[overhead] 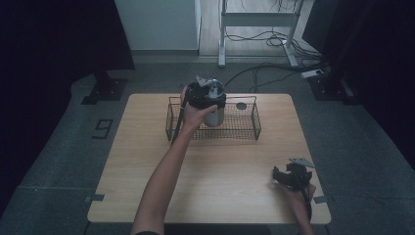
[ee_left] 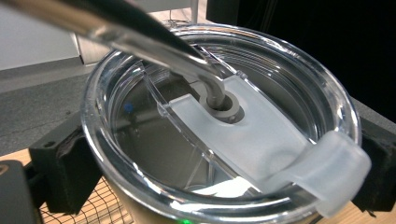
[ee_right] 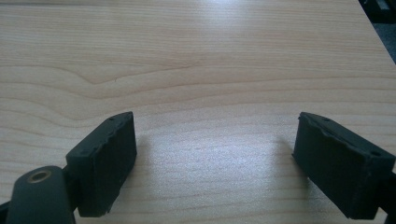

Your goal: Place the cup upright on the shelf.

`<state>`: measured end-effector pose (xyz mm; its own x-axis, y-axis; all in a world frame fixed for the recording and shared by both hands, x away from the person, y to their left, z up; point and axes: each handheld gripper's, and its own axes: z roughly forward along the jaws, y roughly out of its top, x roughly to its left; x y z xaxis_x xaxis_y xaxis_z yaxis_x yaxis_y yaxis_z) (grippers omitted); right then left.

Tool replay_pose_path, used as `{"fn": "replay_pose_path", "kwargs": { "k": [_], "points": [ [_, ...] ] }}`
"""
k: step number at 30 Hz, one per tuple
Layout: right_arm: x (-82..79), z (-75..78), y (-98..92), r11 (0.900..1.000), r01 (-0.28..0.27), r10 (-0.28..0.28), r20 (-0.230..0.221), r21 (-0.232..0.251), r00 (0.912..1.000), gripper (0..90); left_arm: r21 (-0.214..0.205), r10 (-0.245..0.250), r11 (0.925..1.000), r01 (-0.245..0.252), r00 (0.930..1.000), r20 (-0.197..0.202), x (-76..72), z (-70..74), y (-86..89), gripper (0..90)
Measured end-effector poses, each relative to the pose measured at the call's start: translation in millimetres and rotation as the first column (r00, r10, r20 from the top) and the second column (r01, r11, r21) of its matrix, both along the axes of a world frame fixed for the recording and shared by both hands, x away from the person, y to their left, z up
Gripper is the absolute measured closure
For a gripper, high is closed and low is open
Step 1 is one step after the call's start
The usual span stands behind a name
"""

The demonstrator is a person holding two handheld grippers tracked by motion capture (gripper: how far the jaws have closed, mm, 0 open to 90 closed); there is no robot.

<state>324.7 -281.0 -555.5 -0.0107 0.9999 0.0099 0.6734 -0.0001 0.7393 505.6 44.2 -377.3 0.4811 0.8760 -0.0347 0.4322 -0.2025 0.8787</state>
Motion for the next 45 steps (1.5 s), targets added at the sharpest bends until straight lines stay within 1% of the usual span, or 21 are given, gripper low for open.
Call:
{"fn": "replay_pose_path", "kwargs": {
  "k": [4, 8, 9, 11, 12, 16, 17, 18, 19, 20, 21, 24, 25, 30, 32, 35, 38, 39, 40, 41, 45],
  "points": [
    [0.0, 0.0, 0.0, 1.0, 0.001, -0.001, 0.0, 0.0, 1.0, 13.0, 0.006, 0.009, 0.9999, -0.009, 1.0, -0.003, 4.5, -3.9, -0.8, 3.8],
    [0.0, 0.0, 0.0, 1.0, 0.001, -0.001, 0.0, 0.0, 1.0, 12.9, 0.017, 0.024, 0.9996, -0.024, 0.9995, -0.021, 10.7, -16.2, -4.2, 3.8],
    [0.0, 0.1, 0.0, 1.0, 0.002, -0.002, -0.001, 0.001, 1.0, 12.9, 0.017, 0.024, 0.9996, -0.024, 0.9995, -0.021, 10.7, -16.2, -4.2, 3.8],
    [0.0, 0.1, 0.1, 1.0, 0.002, -0.002, -0.001, 0.002, 1.0, 12.9, 0.029, 0.024, 0.9993, -0.023, 0.999, -0.037, 14.0, -24.5, -7.2, 3.8],
    [0.0, 0.1, 0.1, 1.0, 0.002, -0.002, -0.001, 0.002, 1.0, 12.9, 0.029, 0.024, 0.9993, -0.023, 0.999, -0.037, 14.0, -24.5, -7.2, 3.8],
    [-0.1, 0.1, 0.1, 1.0, 0.002, -0.002, -0.002, 0.001, 1.0, 12.9, 0.045, 0.026, 0.9987, -0.023, 0.9977, -0.063, 17.5, -37.7, -11.4, 3.8],
    [-0.1, 0.1, 0.0, 1.0, 0.002, -0.002, -0.002, 0.001, 1.0, 12.9, 0.05, 0.029, 0.9984, -0.025, 0.997, -0.072, 19.1, -44.0, -12.6, 3.8],
    [-0.1, 0.1, 0.0, 1.0, 0.002, -0.002, -0.002, 0.001, 1.0, 12.9, 0.05, 0.029, 0.9984, -0.025, 0.997, -0.072, 19.1, -44.0, -12.6, 3.8],
    [-0.1, 0.1, 0.0, 1.0, 0.002, -0.002, -0.002, 0.001, 1.0, 12.9, 0.055, 0.032, 0.9981, -0.028, 0.996, -0.084, 20.5, -50.3, -12.9, 3.8],
    [-0.1, 0.1, 0.0, 1.0, 0.002, -0.002, -0.002, 0.001, 1.0, 12.9, 0.055, 0.032, 0.9981, -0.028, 0.996, -0.084, 20.5, -50.3, -12.9, 3.8],
    [-0.1, 0.1, 0.0, 1.0, 0.002, -0.002, -0.002, 0.001, 1.0, 13.0, 0.06, 0.036, 0.9977, -0.03, 0.9949, -0.094, 22.0, -56.1, -13.2, 3.8],
    [-0.1, 0.1, 0.0, 1.0, 0.002, -0.002, -0.002, 0.001, 1.0, 12.9, 0.065, 0.04, 0.9973, -0.034, 0.994, -0.101, 23.0, -60.9, -13.3, 3.8],
    [-0.1, 0.1, 0.0, 1.0, 0.002, -0.002, -0.002, 0.001, 1.0, 12.9, 0.059, 0.043, 0.9975, -0.038, 0.9944, -0.096, 23.0, -63.8, -12.5, 3.8],
    [-0.1, 0.1, 0.0, 1.0, 0.002, -0.002, -0.002, 0.001, 1.0, 13.0, 0.054, 0.046, 0.9977, -0.041, 0.9948, -0.09, 20.9, -65.1, -12.4, 3.7],
    [-0.1, 0.0, 0.1, 1.0, 0.002, -0.002, -0.002, 0.001, 1.0, 12.9, 0.057, 0.04, 0.9978, -0.035, 0.9954, -0.087, 19.2, -65.8, -11.7, 3.6],
    [-0.1, 0.0, 0.1, 1.0, 0.002, -0.002, -0.002, 0.001, 1.0, 12.9, 0.055, 0.019, 0.9984, -0.014, 0.9952, -0.096, 16.3, -64.4, -9.5, 3.3],
    [-0.1, 0.0, 0.1, 1.0, 0.003, -0.003, -0.001, 0.001, 1.0, 12.9, 0.056, 0.02, 0.9983, -0.015, 0.9958, -0.09, 14.1, -62.6, -7.5, 0.5],
    [-0.1, 0.0, 0.1, 1.0, 0.003, -0.003, -0.002, 0.001, 1.0, 12.9, 0.054, 0.022, 0.9984, -0.018, 0.9971, -0.073, 11.4, -58.3, -5.5, 0.0],
    [-0.1, 0.0, 0.1, 1.0, 0.003, -0.003, -0.002, 0.001, 1.0, 12.9, 0.054, 0.022, 0.9984, -0.018, 0.9971, -0.073, 11.4, -58.3, -5.5, 0.0],
    [-0.1, 0.0, 0.1, 1.0, 0.003, -0.003, -0.002, 0.0, 1.0, 12.9, 0.041, 0.014, 0.9991, -0.012, 0.9982, -0.058, 7.9, -52.3, -3.3, 0.0],
    [-0.1, 0.0, 0.1, 1.0, 0.003, -0.003, -0.001, 0.0, 1.0, 12.9, 0.018, -0.003, 0.9998, 0.004, 0.999, -0.044, 0.6, -43.5, 0.6, 0.0]
  ]
}}
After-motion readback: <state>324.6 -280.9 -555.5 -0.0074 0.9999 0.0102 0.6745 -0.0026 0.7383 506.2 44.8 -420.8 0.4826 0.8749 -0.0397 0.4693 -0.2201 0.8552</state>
